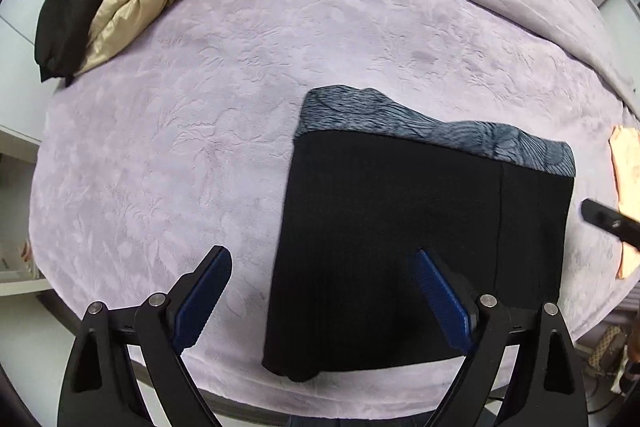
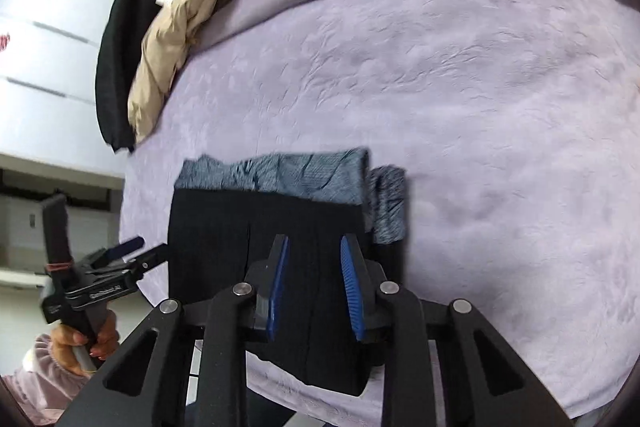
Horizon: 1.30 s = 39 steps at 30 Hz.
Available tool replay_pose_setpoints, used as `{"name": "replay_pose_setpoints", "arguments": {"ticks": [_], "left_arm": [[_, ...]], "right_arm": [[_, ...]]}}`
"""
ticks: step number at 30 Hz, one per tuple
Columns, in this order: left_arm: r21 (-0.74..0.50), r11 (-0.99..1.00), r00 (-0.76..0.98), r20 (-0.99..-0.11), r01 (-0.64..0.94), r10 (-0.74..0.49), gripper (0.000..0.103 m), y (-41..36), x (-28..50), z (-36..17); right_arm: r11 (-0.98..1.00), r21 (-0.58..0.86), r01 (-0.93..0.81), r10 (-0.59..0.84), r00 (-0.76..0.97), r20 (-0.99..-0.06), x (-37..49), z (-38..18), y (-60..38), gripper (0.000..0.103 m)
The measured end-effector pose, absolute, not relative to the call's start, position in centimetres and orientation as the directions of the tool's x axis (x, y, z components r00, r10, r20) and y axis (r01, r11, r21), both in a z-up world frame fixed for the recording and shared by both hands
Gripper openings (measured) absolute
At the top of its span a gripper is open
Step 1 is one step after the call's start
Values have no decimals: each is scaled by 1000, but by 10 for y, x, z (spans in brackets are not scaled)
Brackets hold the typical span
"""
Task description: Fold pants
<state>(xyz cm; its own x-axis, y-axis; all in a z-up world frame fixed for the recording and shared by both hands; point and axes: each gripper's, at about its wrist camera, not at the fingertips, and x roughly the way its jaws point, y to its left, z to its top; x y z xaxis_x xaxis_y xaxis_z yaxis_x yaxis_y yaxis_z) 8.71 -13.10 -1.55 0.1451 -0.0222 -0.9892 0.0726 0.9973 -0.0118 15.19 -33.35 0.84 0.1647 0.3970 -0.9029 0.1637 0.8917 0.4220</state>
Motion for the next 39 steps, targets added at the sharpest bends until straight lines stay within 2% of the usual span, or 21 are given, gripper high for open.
{"name": "replay_pose_setpoints", "arguments": {"ticks": [4, 7, 9, 10, 12, 19, 25, 27, 30, 34, 39], "left_arm": [[-17, 998, 159, -987, 64, -27, 94, -127, 74, -9], [14, 999, 168, -986, 48, 5, 94, -134, 61, -3], [38, 999, 163, -986, 34, 32, 103, -137, 58, -2], [40, 999, 165, -986, 31, 34, 103, -136, 54, -4], [47, 998, 161, -986, 32, 42, 103, -139, 46, 1], [80, 992, 193, -979, 100, 60, 103, -145, 29, 9], [81, 983, 196, -979, 167, 47, 103, -137, 14, 3], [84, 982, 202, -978, 171, 48, 103, -132, 8, 3], [59, 985, 198, -980, 164, 25, 103, -122, -1, 5], [55, 983, 220, -975, 174, 15, 103, -110, -9, 9], [54, 983, 240, -971, 174, 11, 103, -100, -12, 11]], "right_arm": [[925, 347, 152, 344, 48, -938, 131, -20, -315, 30], [934, 327, 147, 326, 28, -945, 115, -30, -309, 32], [927, 346, 144, 344, 39, -938, 108, -28, -311, 39], [924, 355, 144, 353, 41, -935, 106, -27, -312, 41], [926, 350, 141, 348, 39, -937, 103, -26, -313, 55], [915, 343, 213, 335, 75, -939, 83, -16, -315, 59], [908, 308, 285, 283, 125, -951, 58, 2, -305, 69], [906, 307, 292, 276, 143, -950, 50, 9, -299, 79], [914, 280, 294, 242, 159, -957, 42, 19, -287, 83], [927, 231, 294, 172, 210, -962, 32, 37, -273, 102], [931, 182, 316, 112, 227, -967, 26, 48, -257, 103]]}}
